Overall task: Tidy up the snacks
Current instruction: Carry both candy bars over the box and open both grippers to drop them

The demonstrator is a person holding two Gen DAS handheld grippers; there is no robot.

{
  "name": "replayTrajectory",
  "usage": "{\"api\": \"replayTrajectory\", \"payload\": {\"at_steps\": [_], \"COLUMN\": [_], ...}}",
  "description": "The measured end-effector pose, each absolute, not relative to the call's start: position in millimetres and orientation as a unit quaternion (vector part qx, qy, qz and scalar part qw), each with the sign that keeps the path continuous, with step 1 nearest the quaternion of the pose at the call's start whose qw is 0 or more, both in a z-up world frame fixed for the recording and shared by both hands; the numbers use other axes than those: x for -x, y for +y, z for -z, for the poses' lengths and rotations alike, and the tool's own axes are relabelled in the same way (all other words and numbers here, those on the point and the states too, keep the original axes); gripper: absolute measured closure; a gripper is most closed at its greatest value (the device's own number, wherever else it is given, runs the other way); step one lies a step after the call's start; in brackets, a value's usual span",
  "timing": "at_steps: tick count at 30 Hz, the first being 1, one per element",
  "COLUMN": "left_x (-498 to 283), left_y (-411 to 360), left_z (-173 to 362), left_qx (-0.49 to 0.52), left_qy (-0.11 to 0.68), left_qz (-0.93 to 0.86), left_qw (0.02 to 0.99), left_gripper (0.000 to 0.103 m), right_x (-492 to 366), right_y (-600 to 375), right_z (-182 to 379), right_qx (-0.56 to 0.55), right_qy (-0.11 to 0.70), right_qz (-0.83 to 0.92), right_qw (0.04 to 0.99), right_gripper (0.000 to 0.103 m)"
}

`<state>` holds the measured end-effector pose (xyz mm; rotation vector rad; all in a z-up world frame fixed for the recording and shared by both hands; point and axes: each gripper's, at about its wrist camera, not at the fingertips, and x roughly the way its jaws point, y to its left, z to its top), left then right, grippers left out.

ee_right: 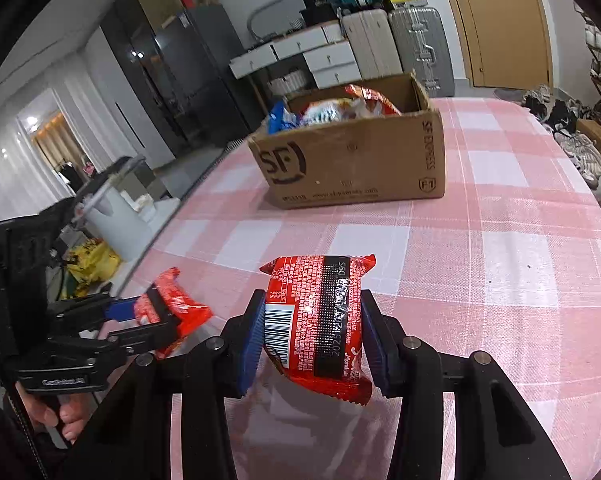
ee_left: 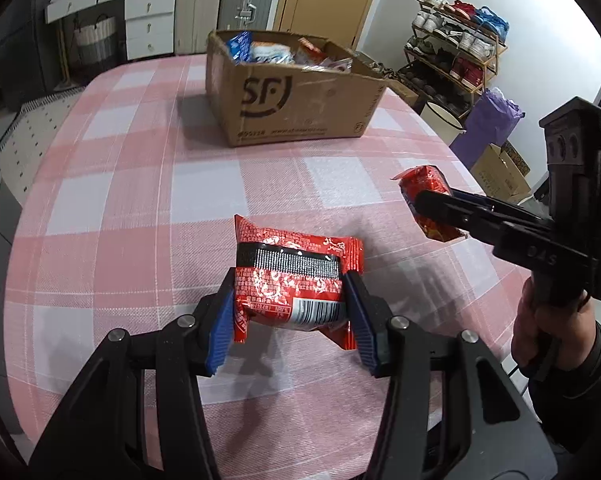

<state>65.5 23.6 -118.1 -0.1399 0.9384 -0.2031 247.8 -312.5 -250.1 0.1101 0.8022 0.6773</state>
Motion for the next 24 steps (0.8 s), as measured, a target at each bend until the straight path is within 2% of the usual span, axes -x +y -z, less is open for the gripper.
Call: {"api": "replayTrajectory", "payload": {"at_steps": [12,24], "left_x": [-70,-109], "left_y": [24,40], "left_z": [76,38], "left_qx": [0.059,0.052], "left_qy": [0.421,0.401], "left_qz": [0.097,0.083], "left_qw": [0.900,0.911], "left_gripper": [0.055,0.055], "right_x": [-221,-243], "right_y": [-341,-341], "right_z": [204,135], "right_qx": [-0.092,-0.077], "right_qy": [0.324,0.261], "right_qz": [-0.357,-0.363], "right_qw": [0.871,0.891], "right_gripper": [0.058,0.058]}}
